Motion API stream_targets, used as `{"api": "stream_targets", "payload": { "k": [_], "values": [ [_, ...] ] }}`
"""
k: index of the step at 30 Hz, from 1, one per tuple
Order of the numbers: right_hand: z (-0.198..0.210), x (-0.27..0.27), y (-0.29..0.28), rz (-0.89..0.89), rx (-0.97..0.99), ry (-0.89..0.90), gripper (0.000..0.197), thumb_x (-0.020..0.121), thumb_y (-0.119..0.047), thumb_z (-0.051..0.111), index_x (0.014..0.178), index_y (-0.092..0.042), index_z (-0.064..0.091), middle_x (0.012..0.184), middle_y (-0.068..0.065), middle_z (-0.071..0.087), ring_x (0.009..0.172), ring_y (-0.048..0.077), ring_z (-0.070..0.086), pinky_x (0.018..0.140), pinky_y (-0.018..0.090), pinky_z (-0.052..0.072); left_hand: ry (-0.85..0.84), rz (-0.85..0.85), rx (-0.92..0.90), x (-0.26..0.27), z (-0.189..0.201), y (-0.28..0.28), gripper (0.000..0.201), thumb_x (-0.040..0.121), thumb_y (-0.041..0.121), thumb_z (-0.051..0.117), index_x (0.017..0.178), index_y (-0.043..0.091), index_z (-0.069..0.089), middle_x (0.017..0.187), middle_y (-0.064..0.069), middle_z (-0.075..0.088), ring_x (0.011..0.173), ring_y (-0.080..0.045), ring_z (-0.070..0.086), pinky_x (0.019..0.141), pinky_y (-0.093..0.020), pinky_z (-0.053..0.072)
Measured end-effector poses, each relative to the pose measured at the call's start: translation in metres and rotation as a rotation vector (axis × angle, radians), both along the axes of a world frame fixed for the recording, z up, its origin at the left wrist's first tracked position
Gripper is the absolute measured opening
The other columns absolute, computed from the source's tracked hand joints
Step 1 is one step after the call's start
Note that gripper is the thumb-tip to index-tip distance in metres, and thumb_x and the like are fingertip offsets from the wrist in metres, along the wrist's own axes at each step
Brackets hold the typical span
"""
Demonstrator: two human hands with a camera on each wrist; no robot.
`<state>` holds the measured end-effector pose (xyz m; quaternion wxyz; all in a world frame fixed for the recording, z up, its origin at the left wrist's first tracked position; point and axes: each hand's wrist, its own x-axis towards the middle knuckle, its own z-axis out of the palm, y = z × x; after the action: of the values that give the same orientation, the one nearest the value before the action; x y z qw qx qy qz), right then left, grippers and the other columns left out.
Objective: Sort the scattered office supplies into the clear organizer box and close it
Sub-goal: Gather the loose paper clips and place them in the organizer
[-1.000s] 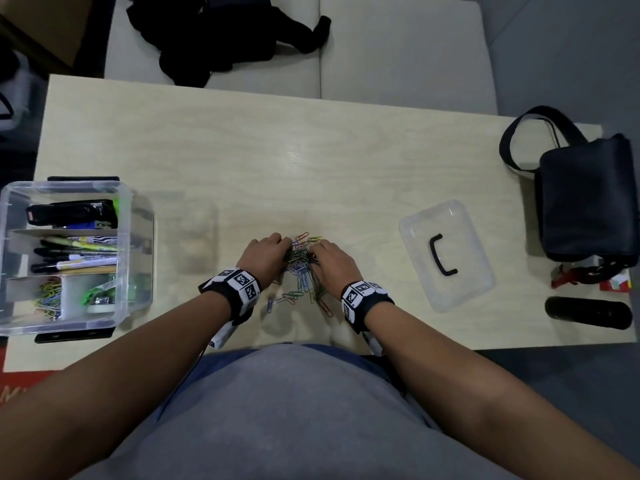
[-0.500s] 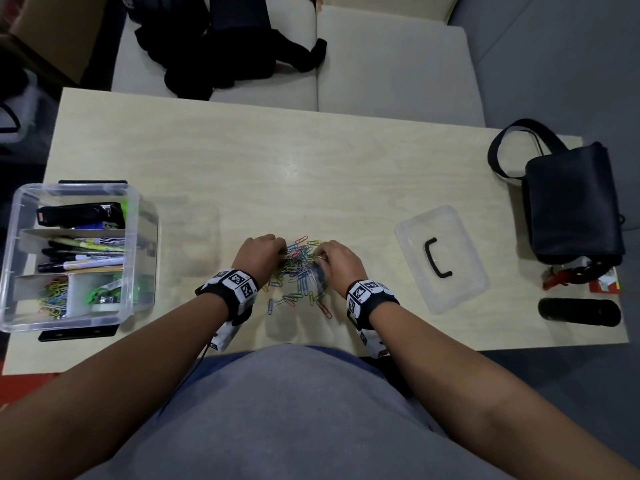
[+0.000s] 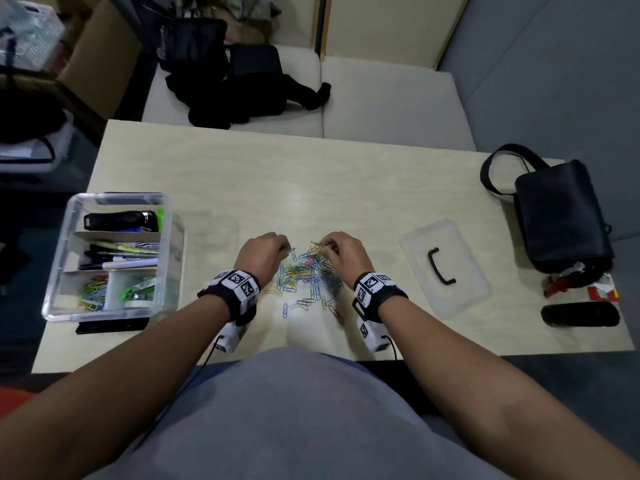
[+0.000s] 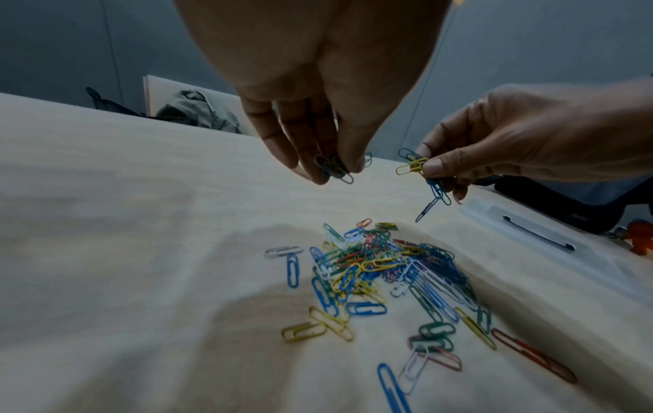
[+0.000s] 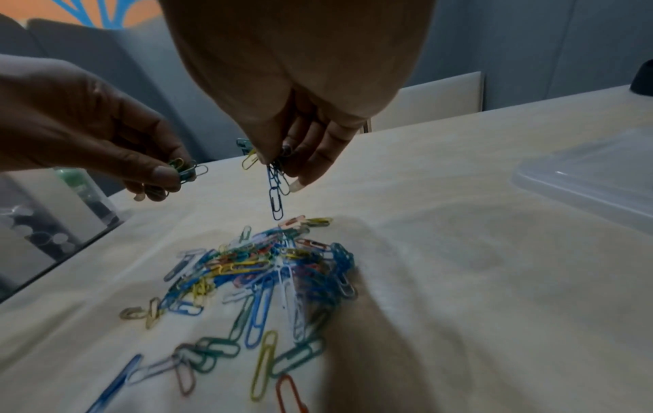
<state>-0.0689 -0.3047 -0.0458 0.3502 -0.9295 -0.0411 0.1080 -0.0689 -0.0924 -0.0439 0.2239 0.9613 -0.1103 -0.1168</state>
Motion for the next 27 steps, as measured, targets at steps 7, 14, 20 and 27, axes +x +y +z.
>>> {"api": "stream_targets", "payload": {
  "k": [7,14,20,27],
  "values": [
    [0.030,0.009,0.049,0.011,0.119,-0.079,0.008,0.090,-0.014,0.063,0.096,-0.015,0.068,0.084,0.001,0.068,0.077,0.015,0.063,0.075,0.035,0.054,-0.062,0.069,-0.006,-0.004,0.031,0.035,0.013,0.093,0.021,0.058,0.099,0.014,0.068,0.094,-0.008,0.066,0.086,-0.033,0.061,0.070,-0.037,0.045],
    [0.054,0.014,0.117,0.099,0.244,-0.135,0.007,0.089,-0.013,0.064,0.093,-0.017,0.068,0.080,-0.003,0.068,0.071,0.010,0.063,0.071,0.031,0.054,-0.111,0.217,-0.015,-0.014,0.053,0.084,0.013,0.093,0.022,0.061,0.100,0.015,0.069,0.094,-0.008,0.066,0.088,-0.031,0.061,0.071,-0.037,0.046],
    [0.069,0.010,0.178,0.199,0.324,-0.132,0.009,0.088,-0.009,0.064,0.095,-0.013,0.069,0.083,0.000,0.069,0.073,0.013,0.063,0.071,0.026,0.052,-0.120,0.348,0.004,-0.036,0.057,0.139,0.012,0.089,0.022,0.064,0.098,0.015,0.069,0.095,-0.008,0.067,0.088,-0.031,0.062,0.073,-0.038,0.049],
    [0.076,0.000,0.243,0.349,0.359,-0.155,0.009,0.089,-0.010,0.065,0.098,-0.012,0.069,0.083,-0.001,0.067,0.073,0.011,0.062,0.073,0.028,0.053,-0.144,0.522,-0.061,-0.067,0.058,0.198,0.018,0.088,0.018,0.064,0.105,0.023,0.069,0.095,-0.003,0.070,0.080,-0.023,0.066,0.071,-0.033,0.052]
  ]
}}
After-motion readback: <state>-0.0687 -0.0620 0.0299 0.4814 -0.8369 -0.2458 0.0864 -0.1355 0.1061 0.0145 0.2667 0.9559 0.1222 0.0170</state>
